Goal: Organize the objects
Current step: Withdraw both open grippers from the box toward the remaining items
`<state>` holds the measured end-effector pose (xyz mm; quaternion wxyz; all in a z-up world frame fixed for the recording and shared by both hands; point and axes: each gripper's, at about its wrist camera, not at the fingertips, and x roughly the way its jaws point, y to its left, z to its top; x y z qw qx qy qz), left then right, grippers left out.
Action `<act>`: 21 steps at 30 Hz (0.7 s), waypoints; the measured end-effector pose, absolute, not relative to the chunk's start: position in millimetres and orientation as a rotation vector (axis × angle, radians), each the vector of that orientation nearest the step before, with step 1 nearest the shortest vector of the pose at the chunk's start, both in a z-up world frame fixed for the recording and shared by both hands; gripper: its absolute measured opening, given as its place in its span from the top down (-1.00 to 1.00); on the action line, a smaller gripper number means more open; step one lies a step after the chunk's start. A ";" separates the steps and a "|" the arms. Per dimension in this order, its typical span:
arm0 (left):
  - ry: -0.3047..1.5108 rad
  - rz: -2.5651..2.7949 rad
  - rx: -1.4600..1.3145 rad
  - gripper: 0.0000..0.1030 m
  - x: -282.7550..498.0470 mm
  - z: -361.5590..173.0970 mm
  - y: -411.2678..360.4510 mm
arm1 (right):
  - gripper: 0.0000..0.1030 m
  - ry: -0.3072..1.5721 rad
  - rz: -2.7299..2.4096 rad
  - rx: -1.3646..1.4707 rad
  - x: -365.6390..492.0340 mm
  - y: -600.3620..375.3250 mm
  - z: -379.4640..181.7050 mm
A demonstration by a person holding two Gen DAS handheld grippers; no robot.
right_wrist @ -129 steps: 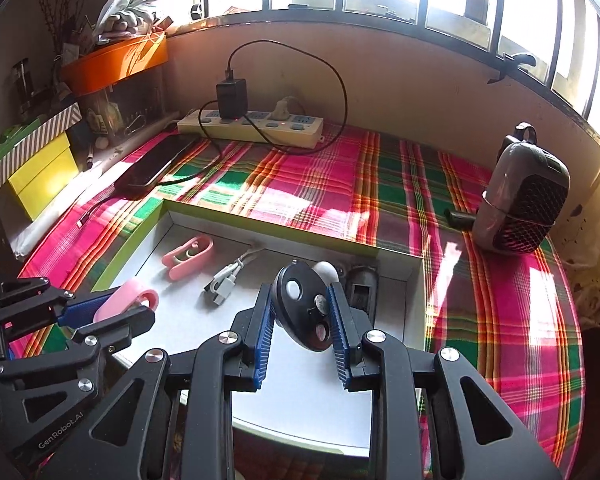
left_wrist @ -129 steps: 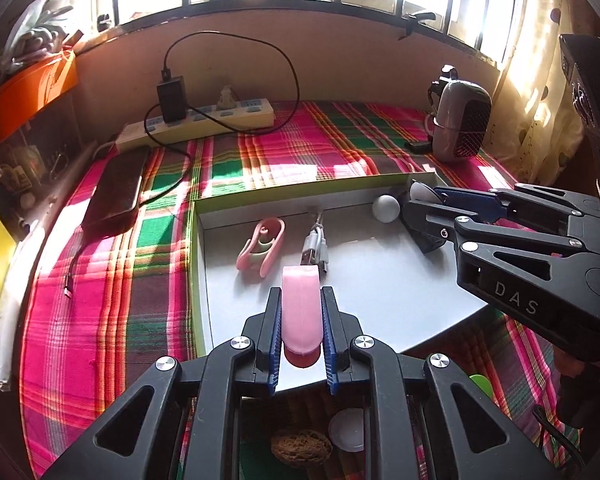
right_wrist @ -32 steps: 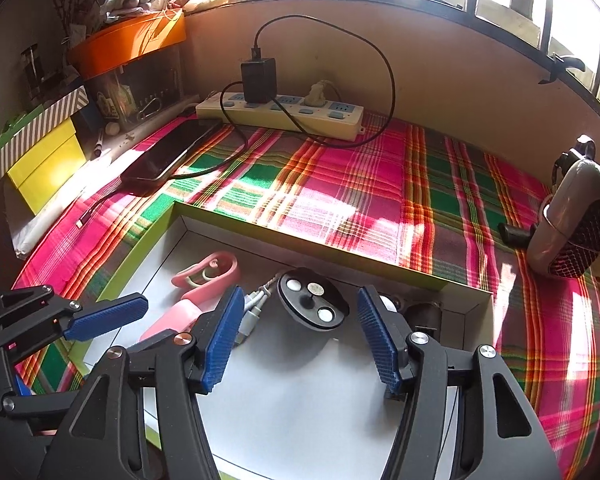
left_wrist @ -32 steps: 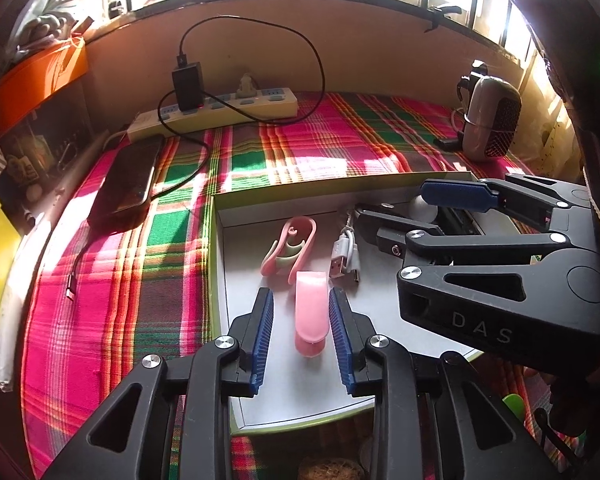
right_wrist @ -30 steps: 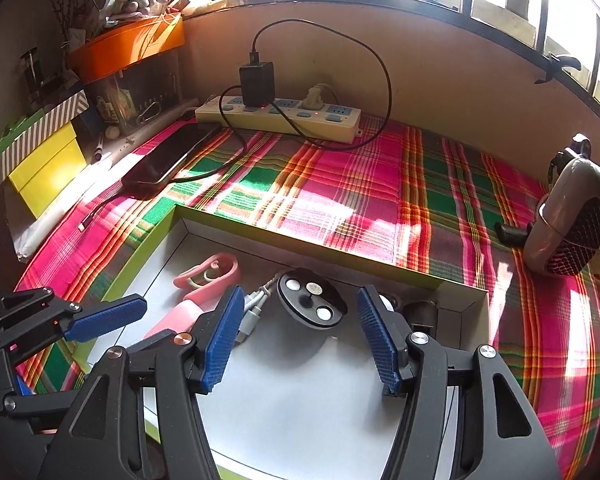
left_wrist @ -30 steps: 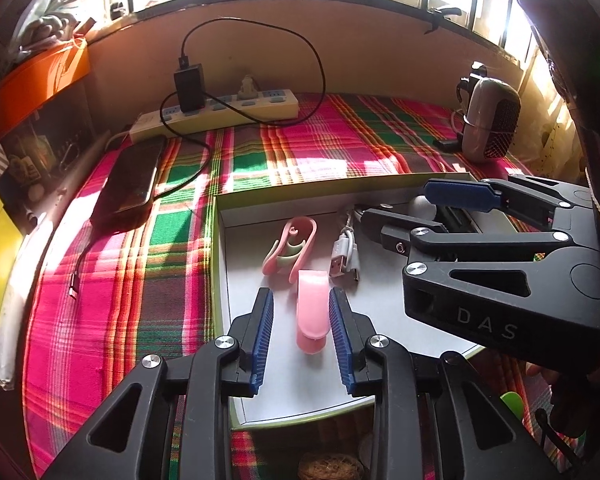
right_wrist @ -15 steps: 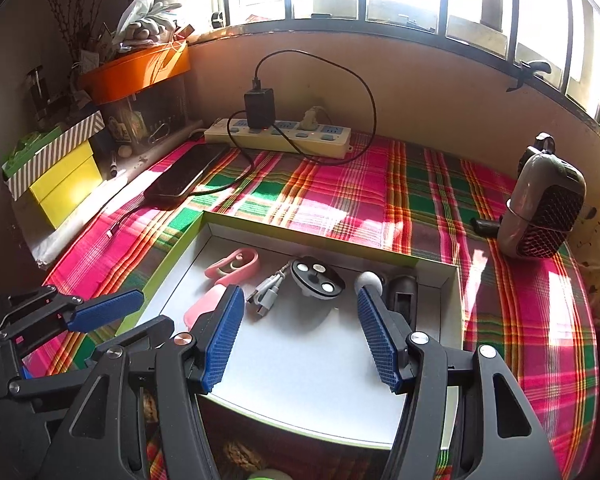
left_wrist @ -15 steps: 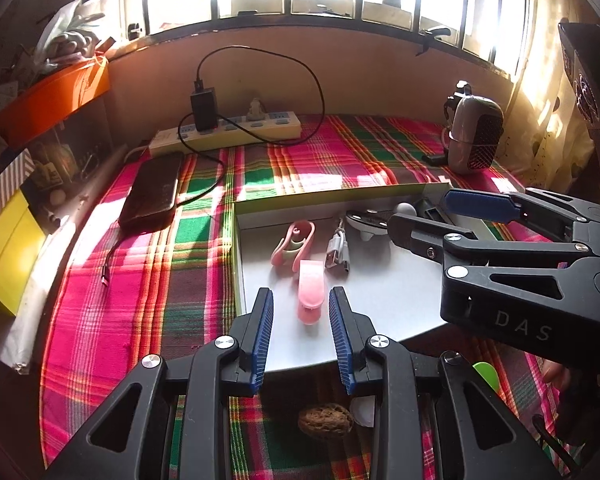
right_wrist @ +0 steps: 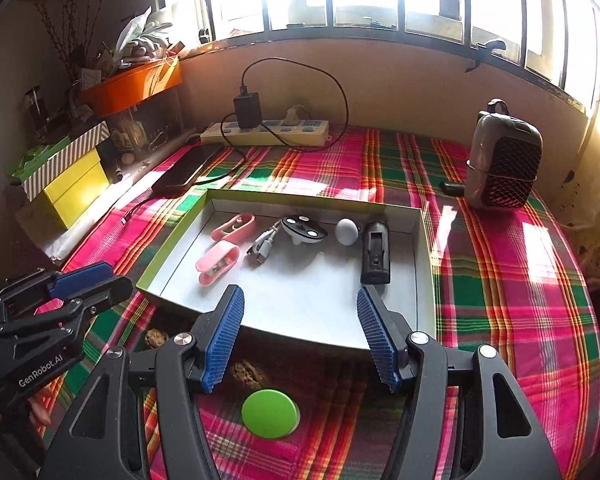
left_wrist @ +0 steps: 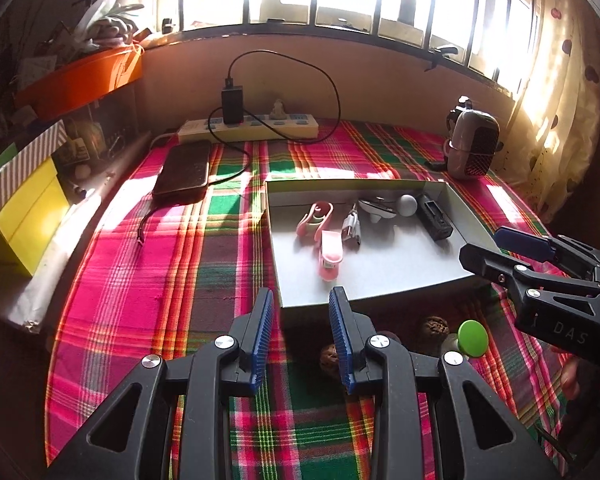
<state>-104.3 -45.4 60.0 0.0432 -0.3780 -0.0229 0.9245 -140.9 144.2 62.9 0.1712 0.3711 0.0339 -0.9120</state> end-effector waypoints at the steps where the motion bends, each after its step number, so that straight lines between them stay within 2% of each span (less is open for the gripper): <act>1: -0.078 2.830 -1.157 0.47 -101.4 58.2 -48.3 | -0.16 0.087 -2.592 1.055 -135.9 147.0 61.4; 21: -0.174 2.784 -1.234 0.47 -74.8 26.6 -66.2 | -0.16 0.087 -2.574 1.103 -85.5 160.9 29.2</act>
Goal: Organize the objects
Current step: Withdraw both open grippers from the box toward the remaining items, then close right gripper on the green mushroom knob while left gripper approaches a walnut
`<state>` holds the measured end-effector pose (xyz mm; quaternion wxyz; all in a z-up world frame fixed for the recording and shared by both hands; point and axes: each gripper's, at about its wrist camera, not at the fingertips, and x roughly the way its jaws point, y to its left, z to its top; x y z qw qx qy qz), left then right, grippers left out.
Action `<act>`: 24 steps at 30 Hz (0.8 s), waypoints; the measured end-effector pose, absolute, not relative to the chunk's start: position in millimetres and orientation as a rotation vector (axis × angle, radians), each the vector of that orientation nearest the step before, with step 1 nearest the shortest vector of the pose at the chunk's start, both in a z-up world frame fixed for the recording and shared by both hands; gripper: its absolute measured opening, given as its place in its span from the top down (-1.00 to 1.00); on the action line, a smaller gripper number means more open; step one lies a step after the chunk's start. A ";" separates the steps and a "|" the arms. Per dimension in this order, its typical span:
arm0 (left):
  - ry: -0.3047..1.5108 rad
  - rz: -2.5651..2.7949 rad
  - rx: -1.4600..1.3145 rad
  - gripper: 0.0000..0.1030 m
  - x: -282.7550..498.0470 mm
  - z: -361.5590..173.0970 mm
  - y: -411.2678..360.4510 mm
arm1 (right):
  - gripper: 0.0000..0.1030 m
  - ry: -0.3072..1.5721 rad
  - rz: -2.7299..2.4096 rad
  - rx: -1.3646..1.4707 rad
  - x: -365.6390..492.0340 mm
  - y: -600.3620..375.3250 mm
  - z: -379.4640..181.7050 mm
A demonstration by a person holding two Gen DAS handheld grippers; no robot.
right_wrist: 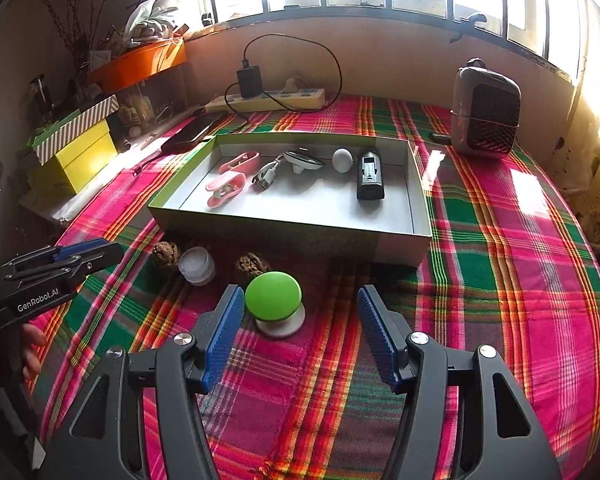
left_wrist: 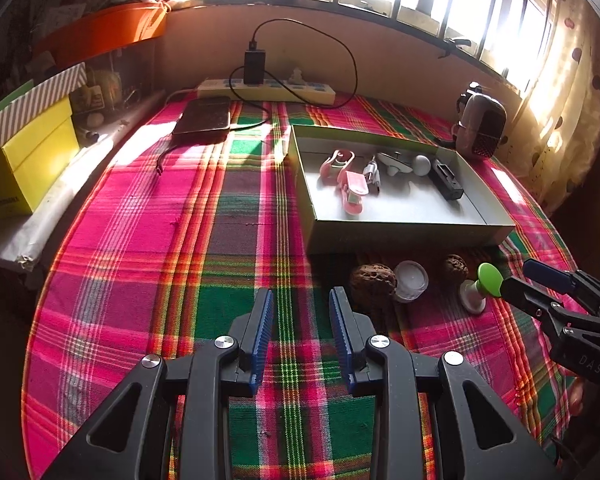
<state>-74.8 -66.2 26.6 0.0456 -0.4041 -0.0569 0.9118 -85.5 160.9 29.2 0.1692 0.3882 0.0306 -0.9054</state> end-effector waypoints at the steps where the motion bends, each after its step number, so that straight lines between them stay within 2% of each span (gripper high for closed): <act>1: -0.174 2.778 -1.235 0.47 -74.9 26.0 -65.3 | -0.16 0.086 -2.571 1.103 -85.0 160.5 28.2; 16: -0.228 2.667 -1.252 0.46 -81.9 14.5 -59.7 | -0.16 0.168 -2.524 1.224 -98.4 141.3 3.0; 20: -0.229 2.650 -1.248 0.37 -84.7 14.8 -56.4 | -0.16 0.176 -2.527 1.248 -104.2 140.2 0.9; 24: -0.215 2.639 -1.258 0.37 -88.1 13.8 -52.6 | -0.16 0.188 -2.538 1.267 -107.9 140.9 -0.6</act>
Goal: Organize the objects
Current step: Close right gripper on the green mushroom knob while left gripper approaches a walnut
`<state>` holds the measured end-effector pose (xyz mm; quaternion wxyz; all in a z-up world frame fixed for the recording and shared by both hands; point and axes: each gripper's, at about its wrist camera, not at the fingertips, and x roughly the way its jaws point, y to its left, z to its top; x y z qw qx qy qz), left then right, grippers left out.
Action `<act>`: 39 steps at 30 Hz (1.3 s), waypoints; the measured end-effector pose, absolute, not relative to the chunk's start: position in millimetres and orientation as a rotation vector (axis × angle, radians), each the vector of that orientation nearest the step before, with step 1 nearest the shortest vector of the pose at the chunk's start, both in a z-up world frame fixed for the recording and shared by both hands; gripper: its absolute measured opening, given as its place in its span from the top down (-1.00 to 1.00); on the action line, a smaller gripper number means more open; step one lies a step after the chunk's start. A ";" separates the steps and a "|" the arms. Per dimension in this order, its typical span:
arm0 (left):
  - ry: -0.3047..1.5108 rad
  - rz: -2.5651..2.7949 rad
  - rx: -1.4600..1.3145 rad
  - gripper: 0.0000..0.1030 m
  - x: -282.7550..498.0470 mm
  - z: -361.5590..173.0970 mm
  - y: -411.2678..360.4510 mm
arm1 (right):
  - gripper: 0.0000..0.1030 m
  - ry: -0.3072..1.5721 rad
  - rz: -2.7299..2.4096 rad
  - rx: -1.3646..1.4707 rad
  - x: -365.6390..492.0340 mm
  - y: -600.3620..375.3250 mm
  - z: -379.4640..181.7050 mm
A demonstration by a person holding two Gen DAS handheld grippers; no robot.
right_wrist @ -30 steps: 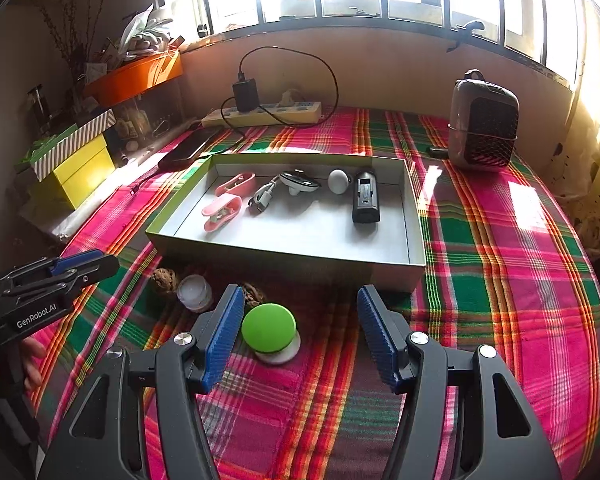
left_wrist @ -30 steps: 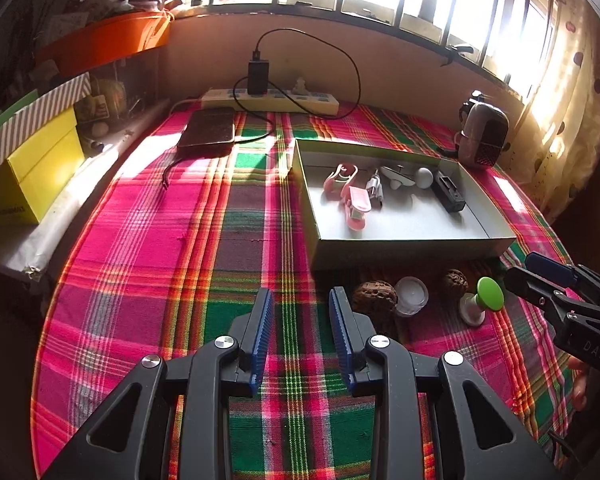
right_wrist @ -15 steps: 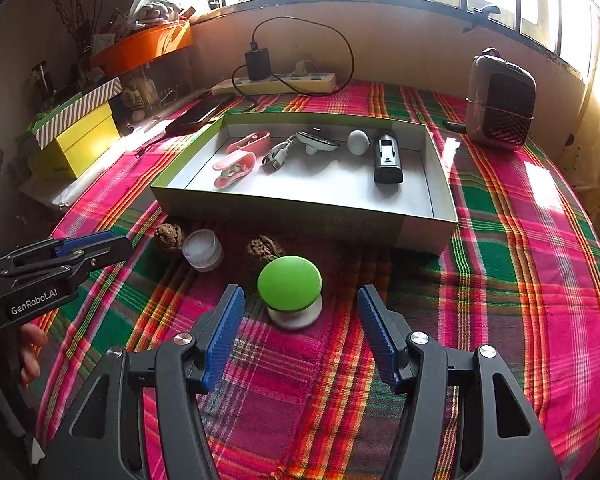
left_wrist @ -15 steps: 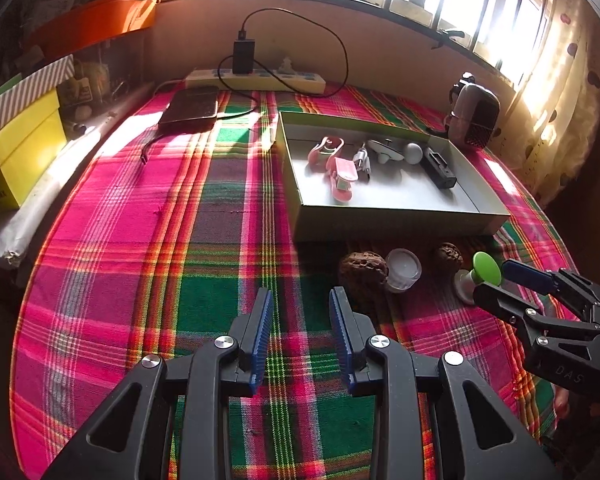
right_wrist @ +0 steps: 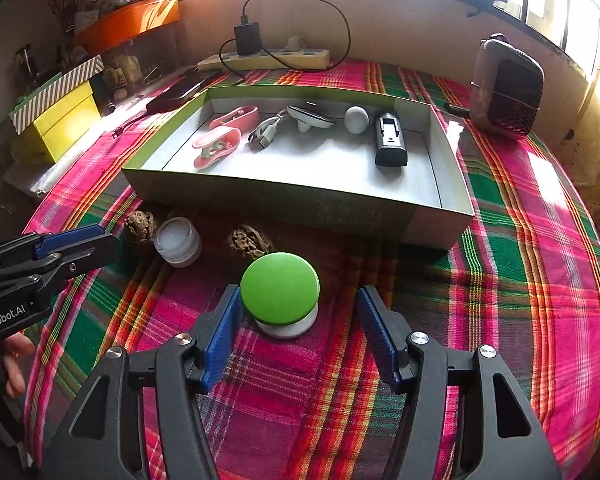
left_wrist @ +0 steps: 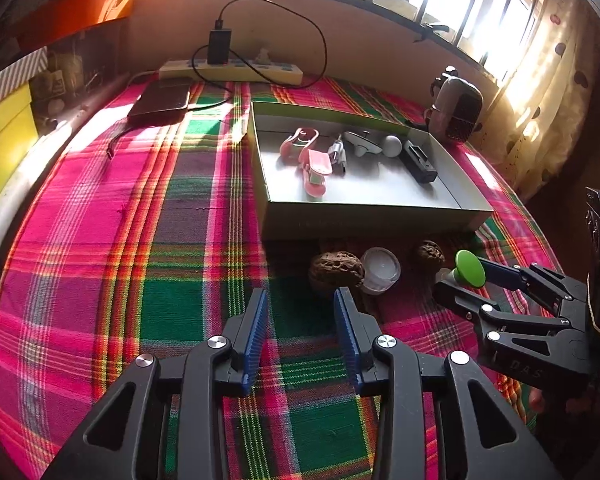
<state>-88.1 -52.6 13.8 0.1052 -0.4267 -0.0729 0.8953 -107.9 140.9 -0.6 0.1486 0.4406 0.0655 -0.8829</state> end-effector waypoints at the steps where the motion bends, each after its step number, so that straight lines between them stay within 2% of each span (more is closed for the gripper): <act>1: -0.212 2.633 -1.258 0.37 -88.6 13.8 -51.6 | -0.16 0.205 -2.549 1.275 -109.0 141.3 -1.1; 19: -0.173 2.599 -1.260 0.34 -101.0 16.0 -39.7 | -0.16 0.200 -2.605 1.273 -116.1 161.1 -0.5; 28: -0.121 2.604 -1.277 0.33 -108.5 15.4 -33.6 | 0.07 0.204 -2.598 1.258 -114.9 162.7 0.5; 32: -0.098 2.601 -1.291 0.33 -112.0 13.9 -30.4 | 0.32 0.202 -2.599 1.252 -114.7 164.4 1.4; 39: -0.101 2.601 -1.307 0.33 -113.9 10.4 -31.3 | 0.32 0.209 -2.596 1.244 -114.5 163.9 1.6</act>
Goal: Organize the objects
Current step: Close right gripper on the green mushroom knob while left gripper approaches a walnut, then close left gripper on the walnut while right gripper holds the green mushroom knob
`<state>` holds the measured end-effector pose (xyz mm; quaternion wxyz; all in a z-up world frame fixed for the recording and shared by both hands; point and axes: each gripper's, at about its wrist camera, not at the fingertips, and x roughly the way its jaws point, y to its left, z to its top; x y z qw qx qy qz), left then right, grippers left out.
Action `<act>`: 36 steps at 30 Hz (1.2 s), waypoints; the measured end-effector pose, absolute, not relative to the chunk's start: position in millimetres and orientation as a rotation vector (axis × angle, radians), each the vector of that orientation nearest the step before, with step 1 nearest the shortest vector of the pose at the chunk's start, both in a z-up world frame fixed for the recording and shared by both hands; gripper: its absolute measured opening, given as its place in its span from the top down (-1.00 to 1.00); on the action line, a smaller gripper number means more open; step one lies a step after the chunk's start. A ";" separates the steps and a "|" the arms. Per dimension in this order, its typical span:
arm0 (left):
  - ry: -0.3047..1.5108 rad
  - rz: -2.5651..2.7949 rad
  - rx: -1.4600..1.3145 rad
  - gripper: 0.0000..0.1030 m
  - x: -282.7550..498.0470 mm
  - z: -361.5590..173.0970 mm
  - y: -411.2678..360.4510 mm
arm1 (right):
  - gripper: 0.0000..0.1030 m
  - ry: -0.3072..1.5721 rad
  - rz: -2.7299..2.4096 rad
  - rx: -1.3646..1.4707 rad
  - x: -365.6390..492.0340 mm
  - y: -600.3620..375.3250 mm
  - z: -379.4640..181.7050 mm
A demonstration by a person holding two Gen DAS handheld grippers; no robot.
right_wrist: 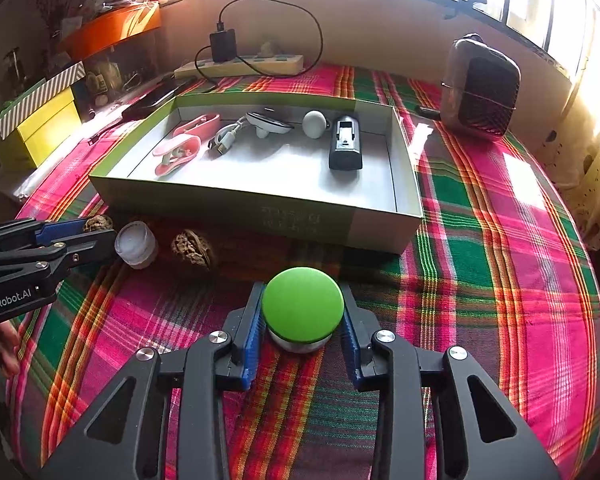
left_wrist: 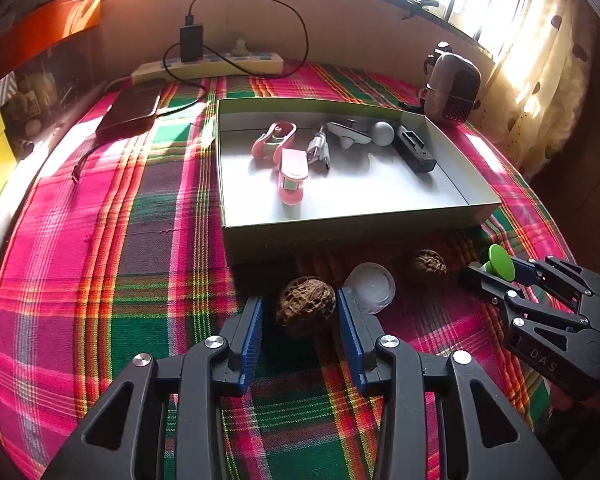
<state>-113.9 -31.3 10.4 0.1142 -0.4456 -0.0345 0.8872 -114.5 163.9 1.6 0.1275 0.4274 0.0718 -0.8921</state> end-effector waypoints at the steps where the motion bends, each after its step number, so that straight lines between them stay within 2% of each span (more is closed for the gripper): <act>1: -0.103 2.603 -1.306 0.33 -113.5 10.6 -31.4 | 0.32 0.207 -2.595 1.243 -114.6 164.3 1.7; 13: -0.072 2.621 -1.294 0.36 -115.7 10.3 -31.2 | 0.32 0.197 -2.592 1.243 -115.1 165.9 2.1; 17: -0.037 2.640 -1.293 0.44 -114.5 9.0 -28.3 | 0.32 0.197 -2.591 1.243 -115.2 165.6 2.1; 36: -0.016 2.655 -1.284 0.45 -112.5 8.1 -25.9 | 0.32 0.197 -2.591 1.242 -114.9 165.7 2.0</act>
